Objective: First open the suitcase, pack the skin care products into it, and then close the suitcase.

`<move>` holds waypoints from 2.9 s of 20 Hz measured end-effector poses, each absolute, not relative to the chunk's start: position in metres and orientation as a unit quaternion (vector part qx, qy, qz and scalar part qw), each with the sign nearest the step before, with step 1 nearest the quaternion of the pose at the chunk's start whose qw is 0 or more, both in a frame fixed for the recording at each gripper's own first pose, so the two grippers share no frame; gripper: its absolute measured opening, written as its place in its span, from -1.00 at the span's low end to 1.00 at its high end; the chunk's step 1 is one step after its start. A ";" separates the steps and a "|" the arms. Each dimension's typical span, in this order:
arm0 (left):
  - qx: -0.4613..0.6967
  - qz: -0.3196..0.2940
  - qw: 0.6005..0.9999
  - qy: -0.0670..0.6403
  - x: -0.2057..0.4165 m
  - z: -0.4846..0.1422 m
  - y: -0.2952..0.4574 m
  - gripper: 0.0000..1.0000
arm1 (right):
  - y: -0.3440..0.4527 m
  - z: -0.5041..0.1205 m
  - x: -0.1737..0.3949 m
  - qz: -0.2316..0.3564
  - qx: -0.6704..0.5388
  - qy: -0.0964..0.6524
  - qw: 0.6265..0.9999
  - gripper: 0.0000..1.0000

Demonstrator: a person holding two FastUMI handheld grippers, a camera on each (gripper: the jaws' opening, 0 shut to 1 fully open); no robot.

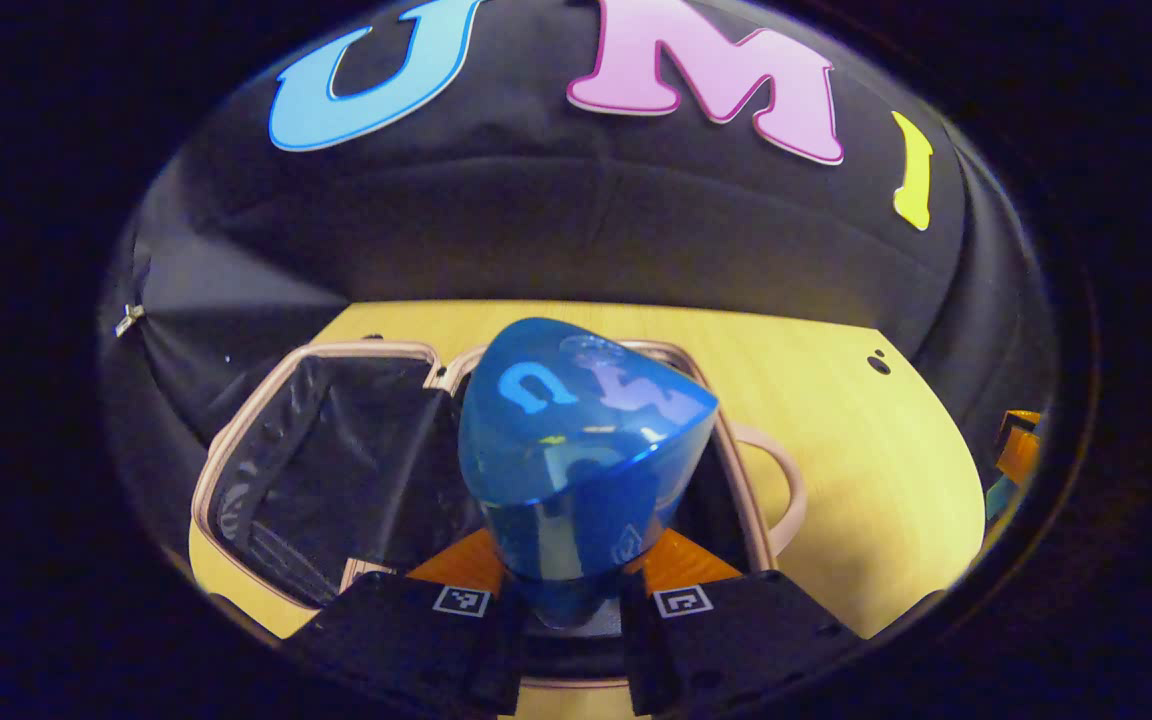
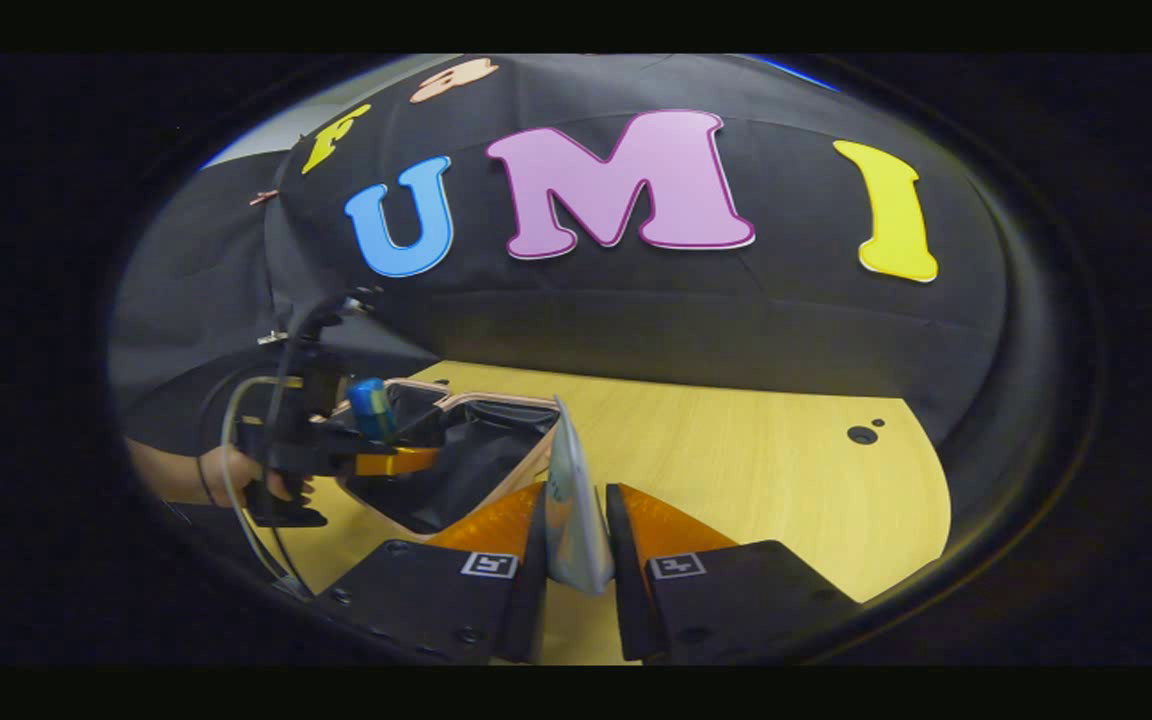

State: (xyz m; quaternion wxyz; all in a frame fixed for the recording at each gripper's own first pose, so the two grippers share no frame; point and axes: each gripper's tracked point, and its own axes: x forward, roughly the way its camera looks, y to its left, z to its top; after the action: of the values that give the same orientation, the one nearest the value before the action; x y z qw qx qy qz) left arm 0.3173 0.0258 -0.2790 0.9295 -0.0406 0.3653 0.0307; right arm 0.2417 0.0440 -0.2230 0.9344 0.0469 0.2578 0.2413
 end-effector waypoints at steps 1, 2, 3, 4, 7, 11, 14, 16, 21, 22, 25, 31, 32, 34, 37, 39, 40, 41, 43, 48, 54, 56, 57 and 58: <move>-0.038 0.029 0.922 0.383 0.320 -0.289 0.032 -0.03 | 0.054 -0.219 0.237 0.245 0.051 0.257 0.933 -0.35; -0.036 0.021 0.916 0.399 0.322 -0.296 0.037 -0.10 | 0.062 -0.214 0.233 0.250 0.049 0.253 0.933 -0.35; -0.033 0.016 0.909 0.416 0.322 -0.304 0.040 -0.10 | 0.066 -0.211 0.228 0.251 0.046 0.251 0.934 -0.35; -0.033 0.009 0.902 0.431 0.324 -0.310 0.043 -0.11 | 0.070 -0.207 0.224 0.251 0.047 0.249 0.934 -0.35; -0.031 -0.001 0.880 0.473 0.324 -0.325 0.046 -0.11 | 0.078 -0.205 0.216 0.243 0.049 0.253 0.935 -0.35; 0.006 -0.013 0.852 0.524 0.321 -0.338 0.049 -0.11 | 0.070 -0.193 0.222 0.209 0.075 0.244 0.944 -0.35; 0.011 -0.011 0.831 0.556 0.321 -0.347 0.052 -0.11 | 0.060 -0.184 0.230 0.188 0.074 0.229 0.952 -0.35; 0.003 -0.008 0.831 0.556 0.324 -0.344 0.052 -0.12 | 0.059 -0.182 0.233 0.183 0.067 0.225 0.955 -0.35; 0.005 0.005 0.835 0.550 0.327 -0.342 0.061 0.00 | 0.079 -0.179 0.246 0.183 0.066 0.230 0.953 -0.35; -0.001 0.000 0.844 0.536 0.327 -0.333 0.061 0.26 | 0.087 -0.179 0.249 0.185 0.066 0.235 0.952 -0.35; -0.022 0.004 0.895 0.446 0.333 -0.281 0.067 0.75 | 0.112 -0.181 0.259 0.188 0.075 0.251 0.947 -0.36; -0.039 0.022 0.949 0.312 0.295 -0.191 0.111 0.92 | 0.173 -0.235 0.285 0.201 0.036 0.313 0.928 -0.35; -0.043 0.020 0.951 0.305 0.286 -0.185 0.117 0.92 | 0.185 -0.250 0.286 0.200 0.033 0.330 0.922 -0.35; -0.046 0.027 0.957 0.285 0.267 -0.171 0.129 0.91 | 0.209 -0.289 0.288 0.201 0.021 0.375 0.905 -0.35; -0.047 0.026 0.962 0.268 0.241 -0.165 0.148 0.92 | 0.236 -0.332 0.287 0.187 0.034 0.442 0.877 -0.35; -0.064 0.018 0.958 0.278 0.218 -0.173 0.154 0.92 | 0.252 -0.360 0.281 0.186 0.007 0.475 0.860 -0.35; -0.079 0.020 0.956 0.283 0.207 -0.177 0.157 0.92 | 0.254 -0.372 0.278 0.182 -0.006 0.493 0.851 -0.35; -0.094 0.026 0.953 0.287 0.198 -0.183 0.160 0.92 | 0.251 -0.382 0.272 0.169 -0.008 0.518 0.839 -0.35; -0.116 0.039 0.947 0.297 0.179 -0.192 0.167 0.92 | 0.250 -0.400 0.266 0.125 0.020 0.558 0.820 -0.41; -0.120 0.064 0.945 0.298 0.157 -0.198 0.197 0.92 | 0.253 -0.419 0.273 0.083 0.033 0.582 0.809 -0.47; -0.151 0.110 0.940 0.287 0.153 -0.205 0.243 0.92 | 0.264 -0.399 0.277 0.088 0.049 0.561 0.822 0.57; -0.152 0.133 0.938 0.283 0.155 -0.208 0.270 0.92 | 0.265 -0.374 0.276 0.105 0.038 0.523 0.845 0.84; -0.155 0.144 0.937 0.278 0.157 -0.208 0.286 0.92 | 0.268 -0.358 0.274 0.117 0.042 0.502 0.856 0.96; -0.158 0.155 0.936 0.273 0.161 -0.209 0.304 0.92 | 0.272 -0.340 0.270 0.128 0.050 0.482 0.866 0.79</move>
State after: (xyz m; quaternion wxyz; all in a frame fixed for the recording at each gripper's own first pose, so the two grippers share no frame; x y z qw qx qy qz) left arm 0.1610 0.3043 -0.2088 0.9363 -0.1582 0.2727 0.1546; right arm 0.2703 0.2722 -0.3401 0.8656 0.0499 0.4816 0.1279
